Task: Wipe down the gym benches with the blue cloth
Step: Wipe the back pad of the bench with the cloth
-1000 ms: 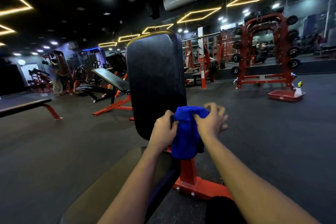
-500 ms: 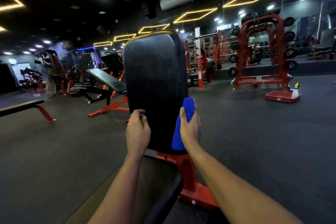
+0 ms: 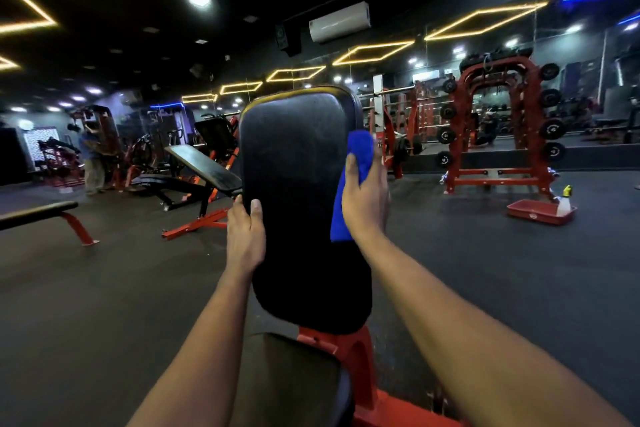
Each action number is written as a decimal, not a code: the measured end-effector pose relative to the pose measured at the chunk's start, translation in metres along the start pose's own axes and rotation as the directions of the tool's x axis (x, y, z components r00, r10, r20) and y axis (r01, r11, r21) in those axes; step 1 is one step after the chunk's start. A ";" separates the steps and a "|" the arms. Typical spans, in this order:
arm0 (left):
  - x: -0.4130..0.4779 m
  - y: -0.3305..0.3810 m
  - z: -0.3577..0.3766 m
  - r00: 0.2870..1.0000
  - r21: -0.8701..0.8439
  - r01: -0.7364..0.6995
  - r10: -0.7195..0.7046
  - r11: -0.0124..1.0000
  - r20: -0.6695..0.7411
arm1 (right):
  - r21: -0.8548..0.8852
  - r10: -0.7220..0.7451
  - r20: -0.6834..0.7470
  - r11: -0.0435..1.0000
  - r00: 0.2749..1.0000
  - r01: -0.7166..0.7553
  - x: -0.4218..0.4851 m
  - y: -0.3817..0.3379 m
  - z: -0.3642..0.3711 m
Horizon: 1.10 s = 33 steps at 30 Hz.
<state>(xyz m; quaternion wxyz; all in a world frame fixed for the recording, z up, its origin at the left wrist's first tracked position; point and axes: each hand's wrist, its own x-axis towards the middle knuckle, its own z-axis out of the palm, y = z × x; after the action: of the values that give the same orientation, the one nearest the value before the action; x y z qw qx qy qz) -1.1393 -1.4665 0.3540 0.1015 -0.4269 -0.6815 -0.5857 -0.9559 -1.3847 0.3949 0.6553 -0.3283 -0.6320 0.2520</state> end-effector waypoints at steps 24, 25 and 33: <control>0.082 0.055 -0.016 0.997 -0.218 -0.046 0.058 0.975 0.047 | -0.397 -0.254 0.097 0.877 0.962 0.272 0.111 -0.091 0.009; 0.085 0.058 -0.017 0.996 -0.226 -0.061 0.075 0.972 0.052 | -0.449 -0.272 0.190 0.830 0.943 0.330 0.124 -0.100 0.008; 0.100 0.056 -0.014 0.999 -0.249 -0.046 0.051 0.968 0.013 | -0.298 -0.441 0.083 0.845 0.893 0.445 0.096 -0.059 0.009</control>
<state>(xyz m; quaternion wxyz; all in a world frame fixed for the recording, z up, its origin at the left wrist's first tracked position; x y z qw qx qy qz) -1.1660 -1.4354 0.4617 0.0552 -0.4585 -0.5931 -0.6595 -0.9626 -1.3507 0.5024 0.6327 -0.2705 -0.7256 -0.0062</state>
